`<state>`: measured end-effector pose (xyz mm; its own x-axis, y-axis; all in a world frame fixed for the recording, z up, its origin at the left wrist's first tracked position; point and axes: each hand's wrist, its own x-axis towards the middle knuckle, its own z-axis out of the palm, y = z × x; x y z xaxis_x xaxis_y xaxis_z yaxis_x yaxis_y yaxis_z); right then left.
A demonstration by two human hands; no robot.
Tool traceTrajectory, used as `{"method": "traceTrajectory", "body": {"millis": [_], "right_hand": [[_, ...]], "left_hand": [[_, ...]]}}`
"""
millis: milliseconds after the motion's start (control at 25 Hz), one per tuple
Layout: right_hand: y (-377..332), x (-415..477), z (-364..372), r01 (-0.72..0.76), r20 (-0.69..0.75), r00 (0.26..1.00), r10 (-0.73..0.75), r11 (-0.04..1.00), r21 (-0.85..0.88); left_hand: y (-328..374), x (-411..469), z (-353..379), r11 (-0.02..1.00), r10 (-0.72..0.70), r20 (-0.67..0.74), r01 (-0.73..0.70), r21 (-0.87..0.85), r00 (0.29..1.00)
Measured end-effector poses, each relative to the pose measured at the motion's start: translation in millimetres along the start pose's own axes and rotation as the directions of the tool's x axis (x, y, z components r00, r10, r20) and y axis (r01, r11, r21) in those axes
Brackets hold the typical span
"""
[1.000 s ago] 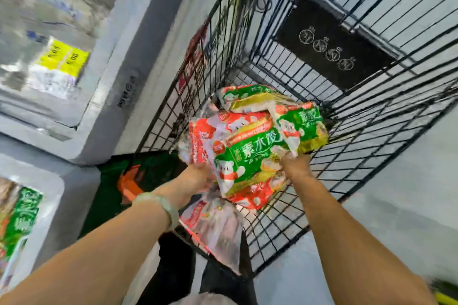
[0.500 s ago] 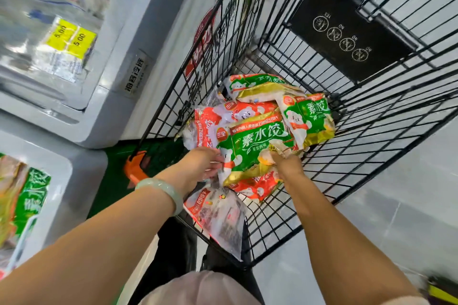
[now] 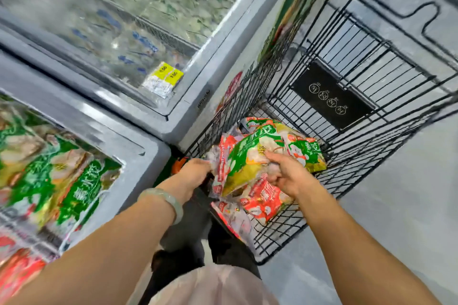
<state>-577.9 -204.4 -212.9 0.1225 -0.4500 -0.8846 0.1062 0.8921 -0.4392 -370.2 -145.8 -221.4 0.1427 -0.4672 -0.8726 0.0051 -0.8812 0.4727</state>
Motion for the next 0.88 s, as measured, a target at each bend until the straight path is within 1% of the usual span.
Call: {"method": "traceTrajectory", "body": {"millis": [40,80,160,240,280,320,360,400,440,480,560,640,720,760,800,880], "right_hand": [[-0.8,-16.0,8.6,0.001,0.044,0.999,-0.001,1.000,-0.005],[-2.1,-29.8,14.6,0.000,0.091,0.996,0.000,1.000,0.007],[-1.0,-65.1,35.0,0.028,0.181,0.983,-0.034,0.999,0.035],[1.6,-102.0,64.1,0.080,0.284,0.955,-0.087,0.996,0.035],[3.9,-118.6,81.4,0.107,0.344,0.932,-0.111,0.994,0.029],[7.9,-132.1,100.8,0.130,0.408,0.905,-0.122,0.991,0.007],[13.5,-142.2,121.2,0.156,0.468,0.875,-0.127,0.987,-0.025],[20.3,-149.2,142.5,0.186,0.506,0.854,-0.124,0.980,-0.074],[26.3,-153.8,161.7,0.214,0.517,0.848,-0.120,0.969,-0.126],[33.4,-155.8,181.0,0.237,0.518,0.848,-0.114,0.955,-0.177],[49.8,-155.6,222.7,0.247,0.535,0.841,-0.084,0.939,-0.240],[67.3,-155.0,263.2,0.247,0.533,0.845,-0.053,0.921,-0.300],[88.5,-149.1,301.1,0.239,0.451,0.892,-0.040,0.888,-0.393],[98.0,-145.7,315.4,0.237,0.405,0.913,-0.050,0.873,-0.426],[108.3,-138.1,330.1,0.249,0.373,0.925,-0.068,0.853,-0.460],[127.3,-125.2,359.3,0.283,0.362,0.928,-0.086,0.795,-0.536]], "left_hand": [[-3.8,-9.0,-10.5,0.999,0.038,-0.026,-0.038,0.018,0.999],[-6.6,-17.7,-19.7,0.999,0.042,-0.027,-0.042,0.010,0.999],[-16.6,-41.3,-43.0,0.997,0.006,0.052,-0.002,-0.076,0.999],[-34.3,-64.7,-70.1,0.982,-0.016,0.169,0.047,-0.181,0.985],[-42.9,-74.0,-83.0,0.965,0.014,0.227,0.046,-0.258,0.974],[-50.3,-83.4,-95.4,0.923,0.079,0.298,0.043,-0.382,0.951],[-56.6,-94.8,-108.8,0.866,0.165,0.331,0.024,-0.500,0.929],[-62.6,-106.2,-123.6,0.793,0.237,0.306,-0.001,-0.609,0.922],[-66.2,-119.3,-137.4,0.744,0.267,0.250,-0.034,-0.667,0.931],[-72.9,-129.0,-155.4,0.723,0.269,0.189,-0.068,-0.687,0.944],[-98.9,-139.4,-200.2,0.702,0.249,0.050,-0.144,-0.698,0.967],[-133.1,-136.6,-245.8,0.734,0.181,-0.101,-0.203,-0.648,0.978],[-164.3,-148.8,-285.5,0.755,0.139,-0.250,-0.266,-0.599,0.958],[-174.7,-158.9,-296.6,0.745,0.137,-0.313,-0.306,-0.593,0.940],[-186.7,-164.3,-307.0,0.706,0.148,-0.351,-0.347,-0.618,0.925],[-211.4,-168.2,-321.3,0.641,0.139,-0.436,-0.416,-0.645,0.889]]}}
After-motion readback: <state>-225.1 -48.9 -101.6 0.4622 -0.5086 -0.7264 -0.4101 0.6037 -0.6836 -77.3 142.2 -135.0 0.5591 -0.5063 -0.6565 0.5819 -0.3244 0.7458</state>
